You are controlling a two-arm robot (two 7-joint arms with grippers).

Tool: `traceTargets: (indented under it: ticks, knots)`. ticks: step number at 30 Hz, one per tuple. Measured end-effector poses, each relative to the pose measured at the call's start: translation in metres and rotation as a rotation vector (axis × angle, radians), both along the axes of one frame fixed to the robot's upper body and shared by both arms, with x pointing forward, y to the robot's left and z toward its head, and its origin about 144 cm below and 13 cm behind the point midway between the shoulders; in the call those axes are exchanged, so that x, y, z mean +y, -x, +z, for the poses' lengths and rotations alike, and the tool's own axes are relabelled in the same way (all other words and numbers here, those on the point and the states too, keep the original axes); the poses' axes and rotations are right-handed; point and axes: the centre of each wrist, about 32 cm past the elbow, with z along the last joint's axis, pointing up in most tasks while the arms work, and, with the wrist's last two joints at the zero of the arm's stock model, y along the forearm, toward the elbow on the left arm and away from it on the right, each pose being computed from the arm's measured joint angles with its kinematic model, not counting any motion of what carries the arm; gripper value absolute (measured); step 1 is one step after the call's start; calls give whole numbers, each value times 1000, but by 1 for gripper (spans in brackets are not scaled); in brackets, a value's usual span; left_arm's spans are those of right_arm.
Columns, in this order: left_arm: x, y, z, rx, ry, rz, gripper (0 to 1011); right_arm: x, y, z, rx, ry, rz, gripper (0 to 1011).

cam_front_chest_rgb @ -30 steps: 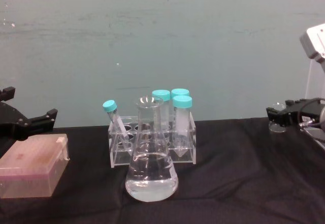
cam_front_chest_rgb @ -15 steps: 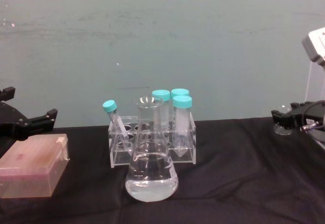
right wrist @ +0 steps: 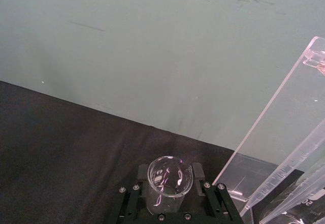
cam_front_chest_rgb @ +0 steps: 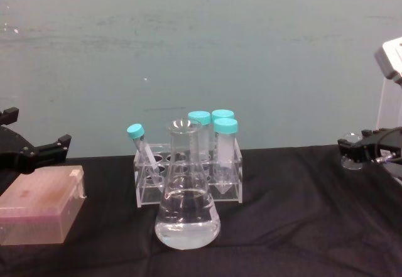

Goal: Place the experimental apparatus aside using one hand.

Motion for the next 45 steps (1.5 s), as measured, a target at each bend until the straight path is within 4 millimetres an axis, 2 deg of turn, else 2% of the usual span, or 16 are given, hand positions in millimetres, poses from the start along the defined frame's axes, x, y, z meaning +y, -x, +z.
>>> traceTargets:
  ticks: [30, 35, 38, 40, 41, 42, 45]
  knots:
    - [0, 0, 0, 0, 0, 0, 1000, -1, 0, -1, 1, 0, 3, 521]
    - [0, 0, 0, 0, 0, 0, 1000, -1, 0, -1, 1, 0, 3, 634]
    - [0, 0, 0, 0, 0, 0, 1000, -1, 0, -1, 1, 0, 3, 750]
    - [0, 0, 0, 0, 0, 0, 1000, -1, 0, -1, 0, 0, 3, 778]
    - [0, 0, 0, 0, 0, 0, 1000, -1, 0, -1, 0, 0, 3, 840]
    - [0, 0, 0, 0, 0, 0, 1000, -1, 0, -1, 0, 0, 3, 840]
    - [0, 0, 0, 0, 0, 0, 1000, -1, 0, -1, 0, 0, 2, 941]
